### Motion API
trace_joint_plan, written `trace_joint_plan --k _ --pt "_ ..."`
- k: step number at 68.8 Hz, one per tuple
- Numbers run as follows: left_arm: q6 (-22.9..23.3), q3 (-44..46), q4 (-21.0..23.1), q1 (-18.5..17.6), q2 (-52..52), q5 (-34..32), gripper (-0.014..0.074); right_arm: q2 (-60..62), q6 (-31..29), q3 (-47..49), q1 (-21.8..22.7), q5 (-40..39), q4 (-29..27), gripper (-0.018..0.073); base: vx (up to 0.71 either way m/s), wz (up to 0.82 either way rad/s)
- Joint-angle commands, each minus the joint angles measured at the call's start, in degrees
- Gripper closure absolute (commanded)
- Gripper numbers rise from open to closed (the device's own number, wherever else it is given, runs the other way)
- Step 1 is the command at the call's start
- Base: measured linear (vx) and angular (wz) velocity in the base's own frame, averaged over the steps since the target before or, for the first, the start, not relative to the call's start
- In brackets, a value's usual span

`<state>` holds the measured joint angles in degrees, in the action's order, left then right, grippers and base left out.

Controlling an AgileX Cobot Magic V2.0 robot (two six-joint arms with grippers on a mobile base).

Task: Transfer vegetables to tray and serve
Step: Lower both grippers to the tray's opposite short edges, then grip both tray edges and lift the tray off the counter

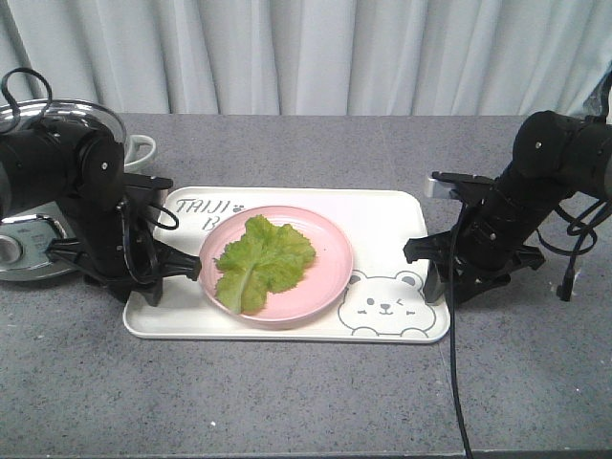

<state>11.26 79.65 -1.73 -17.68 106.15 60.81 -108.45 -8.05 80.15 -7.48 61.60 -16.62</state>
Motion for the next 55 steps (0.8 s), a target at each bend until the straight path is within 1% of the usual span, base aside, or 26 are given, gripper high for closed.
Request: trace_joint_plan --k 1,3,7,14,17,19,25,32,44,55 --pt "-0.08 1.03 0.81 0.19 -2.15 -0.48 0.05 2.33 -0.12 1.42 0.13 0.01 -0.63 0.0333 0.0 0.0" --pt "-0.12 1.03 0.81 0.19 -2.15 -0.42 0.0545 2.33 -0.24 1.42 0.13 0.29 -0.63 0.0361 0.0 0.0" --pt "-0.52 1.03 0.81 0.19 -2.15 -0.37 0.0606 2.33 -0.83 1.42 0.13 0.52 -0.63 0.0418 0.0 0.0" --pt "-2.91 1.03 2.32 0.19 -2.15 -0.6 0.0605 2.33 -1.77 1.42 0.13 0.76 -0.63 0.0514 0.0 0.0" --pt "-4.35 1.03 3.74 0.19 -2.23 -0.86 0.0604 2.33 -2.16 1.42 0.13 0.96 -0.68 0.0561 0.0 0.0" --pt "-4.84 1.03 4.43 0.19 -2.23 -1.13 0.0603 2.33 -2.32 1.42 0.13 0.96 -0.67 0.0577 0.0 0.0" --pt "-6.44 1.03 7.12 0.19 -2.34 -1.69 0.0603 2.56 -2.32 1.42 0.13 0.95 -0.67 0.0569 0.0 0.0" --pt "-7.54 1.2 9.2 0.14 -2.56 -1.94 0.0603 3.5 -2.32 1.42 0.13 0.6 -0.67 0.0568 0.0 0.0" --pt "-7.63 1.2 9.35 -0.05 -4.03 -3.25 0.0603 5.88 -2.32 1.42 0.2 -0.24 -0.59 0.0565 0.0 0.0" --pt "-7.85 1.2 11.02 -0.04 -6.2 -4.28 0.0603 7.8 -2.32 1.42 0.2 -0.33 -0.59 0.0565 0.0 0.0"
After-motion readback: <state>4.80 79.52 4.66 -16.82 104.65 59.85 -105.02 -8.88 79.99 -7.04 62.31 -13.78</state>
